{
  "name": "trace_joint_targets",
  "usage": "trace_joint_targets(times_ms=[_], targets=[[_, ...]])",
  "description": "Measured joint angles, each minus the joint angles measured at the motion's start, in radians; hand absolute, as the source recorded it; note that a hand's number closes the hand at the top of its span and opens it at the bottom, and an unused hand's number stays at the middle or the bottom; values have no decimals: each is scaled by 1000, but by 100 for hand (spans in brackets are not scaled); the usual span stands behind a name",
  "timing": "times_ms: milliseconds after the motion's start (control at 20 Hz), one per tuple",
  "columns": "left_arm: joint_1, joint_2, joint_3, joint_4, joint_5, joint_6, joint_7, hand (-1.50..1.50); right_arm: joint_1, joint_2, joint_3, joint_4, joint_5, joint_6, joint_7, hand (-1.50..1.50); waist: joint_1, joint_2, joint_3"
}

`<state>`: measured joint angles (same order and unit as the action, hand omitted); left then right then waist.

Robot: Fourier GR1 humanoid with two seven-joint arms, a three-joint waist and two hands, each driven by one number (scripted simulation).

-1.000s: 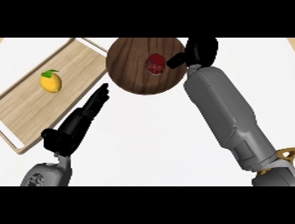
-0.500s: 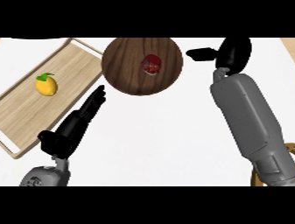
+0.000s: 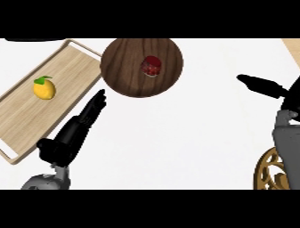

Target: Pick the cupcake from the placemat and place it in the bowl

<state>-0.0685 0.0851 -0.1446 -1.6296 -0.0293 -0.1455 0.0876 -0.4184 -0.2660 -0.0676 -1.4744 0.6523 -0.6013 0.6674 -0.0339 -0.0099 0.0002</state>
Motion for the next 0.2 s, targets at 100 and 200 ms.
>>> trace_joint_targets(times_ms=[100, 200], targets=[[4, 4, 5, 2, 3, -7, -11, 0, 97, -36, -29, -97, -69, 38, -33, -150, 3, 2, 0], [-13, 6, 14, 14, 7, -13, -13, 0, 200, -56, -50, -192, -138, 74, -72, -150, 4, 3, 0]])
